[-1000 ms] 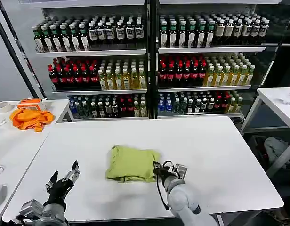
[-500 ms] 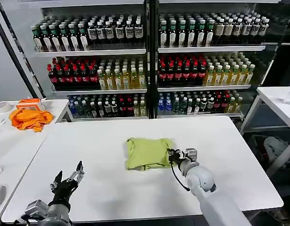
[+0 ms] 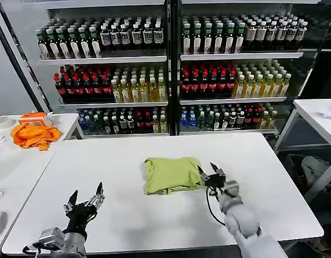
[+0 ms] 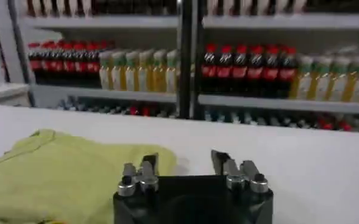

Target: Fold and organize the clothes.

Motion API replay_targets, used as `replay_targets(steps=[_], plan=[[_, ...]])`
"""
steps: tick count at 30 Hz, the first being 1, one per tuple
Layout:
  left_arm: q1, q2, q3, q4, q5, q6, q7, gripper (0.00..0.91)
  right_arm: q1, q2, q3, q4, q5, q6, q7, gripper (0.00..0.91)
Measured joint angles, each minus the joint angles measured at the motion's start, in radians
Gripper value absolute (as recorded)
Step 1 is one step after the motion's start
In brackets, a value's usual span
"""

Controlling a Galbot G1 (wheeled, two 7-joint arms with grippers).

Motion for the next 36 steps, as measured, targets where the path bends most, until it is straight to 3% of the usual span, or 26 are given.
replay_targets(steps=[7,15,26,36], plan=[[0.008,0.03,0.036,-0.012,0.152,-0.009,0.044,0.907,-0.254,0.032,0.139,0.178,-0.073,0.101,0.003,0.907],[0.02,0.039,0.068,-0.026,0.239,0.001,0.086,0.907,-0.459,0.069,0.247,0.313,-0.138,0.163,-0.017,0.907],[0.041,0.043,0.073,-0.038,0.276,0.04,0.113,0.907,-0.563,0.086,0.3,0.395,-0.193,0.221,-0.024,0.907],[0.059,0.039,0.077,-0.032,0.281,0.045,0.111,0.907,-0.581,0.076,0.313,0.417,-0.199,0.227,-0.019,0.907]])
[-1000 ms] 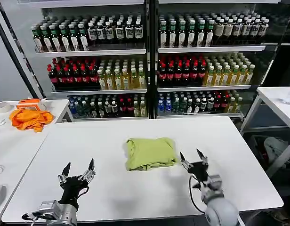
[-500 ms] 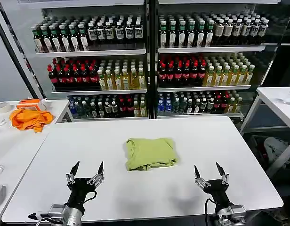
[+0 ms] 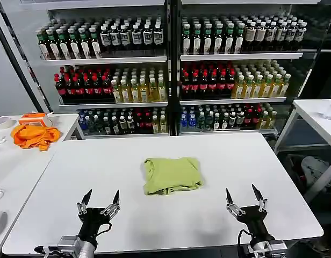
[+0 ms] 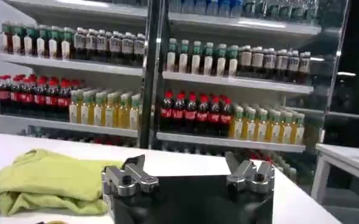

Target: Fold and organize the clothes.

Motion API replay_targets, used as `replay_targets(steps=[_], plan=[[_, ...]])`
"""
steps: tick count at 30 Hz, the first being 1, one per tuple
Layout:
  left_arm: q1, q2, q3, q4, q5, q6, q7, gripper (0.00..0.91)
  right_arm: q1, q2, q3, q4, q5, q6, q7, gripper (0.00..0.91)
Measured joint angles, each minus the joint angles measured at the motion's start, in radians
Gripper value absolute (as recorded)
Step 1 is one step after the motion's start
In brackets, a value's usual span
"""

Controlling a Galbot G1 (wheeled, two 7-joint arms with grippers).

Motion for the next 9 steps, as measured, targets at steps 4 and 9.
replay_targets(steps=[4,9], plan=[[0.003,0.005,-0.001,0.0,0.0,-0.005,-0.001,0.907,-0.003,-0.004,0.006,0.006,0.013,-0.006,0.007,0.907],[0.007,0.004,-0.003,-0.005,0.0,-0.011,-0.001,0.907,-0.002,-0.007,0.011,0.01,0.027,-0.002,0.017,0.907]])
